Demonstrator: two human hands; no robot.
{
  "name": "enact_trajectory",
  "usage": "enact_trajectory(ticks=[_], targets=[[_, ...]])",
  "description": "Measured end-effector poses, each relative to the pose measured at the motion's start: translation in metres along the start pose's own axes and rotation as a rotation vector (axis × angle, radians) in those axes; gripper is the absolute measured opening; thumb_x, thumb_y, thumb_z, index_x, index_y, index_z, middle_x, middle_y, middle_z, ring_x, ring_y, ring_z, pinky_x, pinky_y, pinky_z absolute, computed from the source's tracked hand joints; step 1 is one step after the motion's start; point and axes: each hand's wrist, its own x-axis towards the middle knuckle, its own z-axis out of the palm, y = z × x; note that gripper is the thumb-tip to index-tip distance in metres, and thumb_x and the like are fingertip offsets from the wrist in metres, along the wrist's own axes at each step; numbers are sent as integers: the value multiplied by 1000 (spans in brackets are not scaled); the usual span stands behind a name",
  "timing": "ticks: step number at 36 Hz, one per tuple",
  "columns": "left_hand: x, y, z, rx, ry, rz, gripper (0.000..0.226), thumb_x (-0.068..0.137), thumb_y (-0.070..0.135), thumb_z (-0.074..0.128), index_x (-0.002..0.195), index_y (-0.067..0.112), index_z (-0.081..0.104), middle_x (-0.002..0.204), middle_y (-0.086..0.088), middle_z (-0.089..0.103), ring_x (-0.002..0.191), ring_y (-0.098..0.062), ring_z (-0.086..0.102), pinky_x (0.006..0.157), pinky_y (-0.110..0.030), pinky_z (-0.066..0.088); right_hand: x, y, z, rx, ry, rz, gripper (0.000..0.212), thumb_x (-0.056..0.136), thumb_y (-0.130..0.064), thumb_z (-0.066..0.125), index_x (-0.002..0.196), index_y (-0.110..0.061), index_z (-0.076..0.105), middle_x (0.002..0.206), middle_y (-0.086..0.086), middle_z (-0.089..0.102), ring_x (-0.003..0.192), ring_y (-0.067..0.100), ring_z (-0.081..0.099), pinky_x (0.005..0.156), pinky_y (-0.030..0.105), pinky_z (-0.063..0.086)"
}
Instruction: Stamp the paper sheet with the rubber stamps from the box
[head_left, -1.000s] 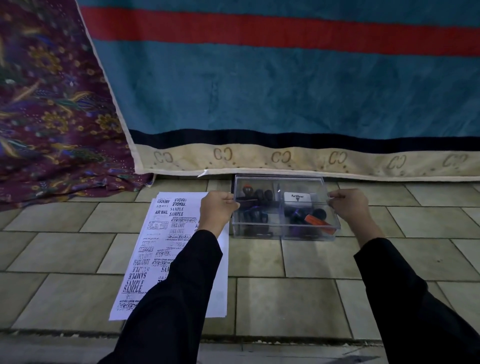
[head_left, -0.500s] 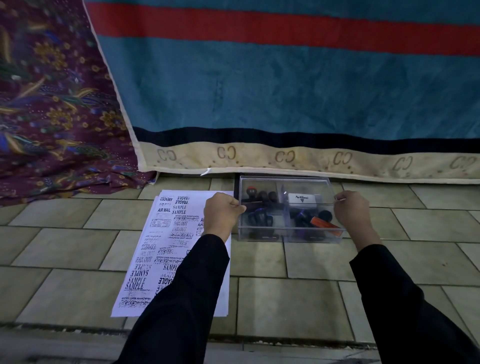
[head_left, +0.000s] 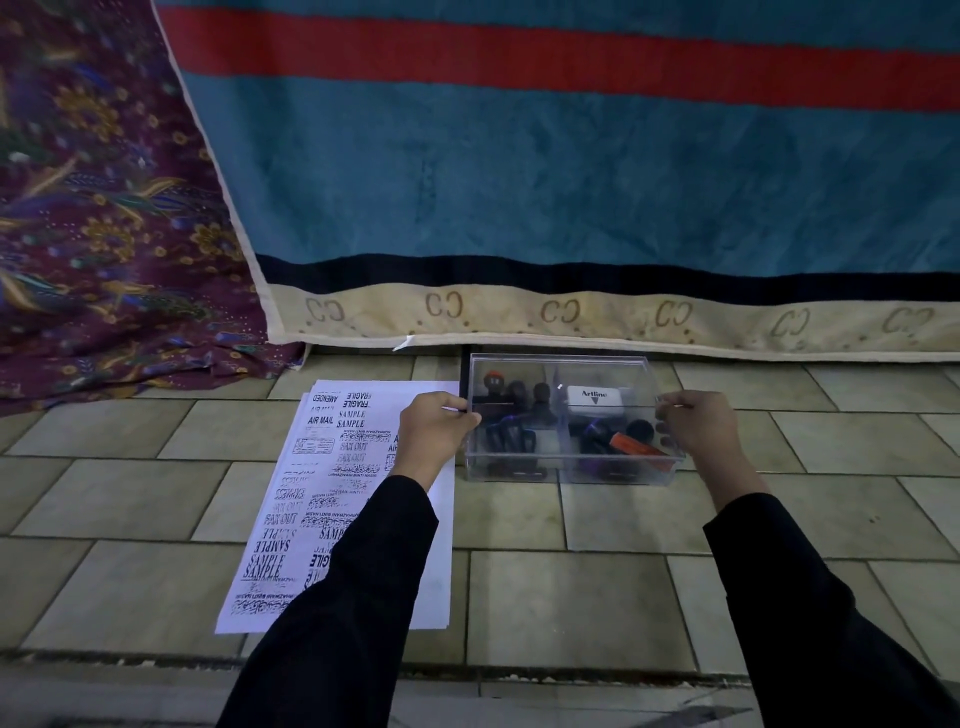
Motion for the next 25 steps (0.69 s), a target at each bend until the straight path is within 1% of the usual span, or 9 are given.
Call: enact_trajectory(ticks=[3, 5, 8, 10, 12, 16, 20, 23, 25], targets=[[-7, -1, -5, 34, -7, 0, 12, 80, 13, 75, 91, 12, 72, 73, -1, 71, 67, -22, 69, 79, -41, 60, -9, 7, -1, -40, 20, -35, 16, 87, -8, 56, 95, -5, 70, 74, 17, 66, 62, 30, 62, 62, 41, 57], [-13, -5, -8, 33, -21, -4, 14, 80, 11, 74, 94, 9, 72, 73, -1, 71, 61, -18, 66, 76, -38, 61, -15, 15, -1, -81, 38, -68, 16, 86, -13, 58, 93, -7, 71, 72, 16, 69, 65, 32, 67, 69, 46, 59], [-21, -13, -11, 45, -36, 11, 8, 81, 11, 74, 85, 17, 70, 74, 0, 71, 55, -12, 65, 72, -35, 61, -26, 29, -5, -135, 51, -126, 16, 85, -19, 60, 91, -9, 71, 73, 13, 71, 66, 30, 68, 70, 47, 58], [-27, -17, -13, 33, -43, 14, 16, 81, 10, 75, 79, 22, 66, 76, 1, 70, 56, -11, 64, 69, -32, 60, -34, 37, -8, -131, 54, -158, 16, 84, -21, 61, 91, -11, 71, 73, 11, 71, 67, 29, 68, 70, 48, 58], [-32, -20, -15, 30, -47, 16, 18, 81, 9, 74, 77, 24, 65, 76, 1, 71, 59, -13, 65, 66, -29, 58, -43, 42, -11, -132, 51, -174, 16, 85, -22, 61, 90, -12, 71, 72, 9, 72, 67, 27, 68, 68, 48, 58], [-39, -26, -17, 35, -54, 22, 18, 82, 9, 74, 77, 24, 66, 73, 3, 72, 51, -8, 62, 68, -30, 58, -54, 47, -14, -165, 67, -214, 16, 86, -20, 60, 93, -10, 71, 76, 10, 71, 67, 27, 68, 67, 46, 58], [-41, -26, -18, 25, -58, 28, 14, 83, 11, 73, 82, 23, 66, 77, 3, 73, 60, -13, 65, 72, -31, 59, -53, 49, -14, -146, 69, -191, 15, 85, -23, 61, 93, -14, 70, 76, 9, 72, 70, 28, 68, 70, 47, 58], [-41, -24, -20, 11, -83, -7, 10, 84, 12, 73, 90, 18, 67, 81, 1, 71, 67, -15, 66, 70, -30, 59, -54, 50, -13, -112, 45, -165, 15, 85, -22, 61, 94, -14, 70, 77, 7, 71, 69, 27, 68, 69, 48, 58], [-43, -25, -19, 9, -79, 4, 16, 85, 16, 74, 100, 13, 68, 88, 2, 70, 78, -16, 67, 78, -34, 59, -53, 53, -14, -79, 38, -152, 16, 84, -24, 61, 95, -15, 70, 78, 6, 71, 70, 26, 68, 70, 48, 58]])
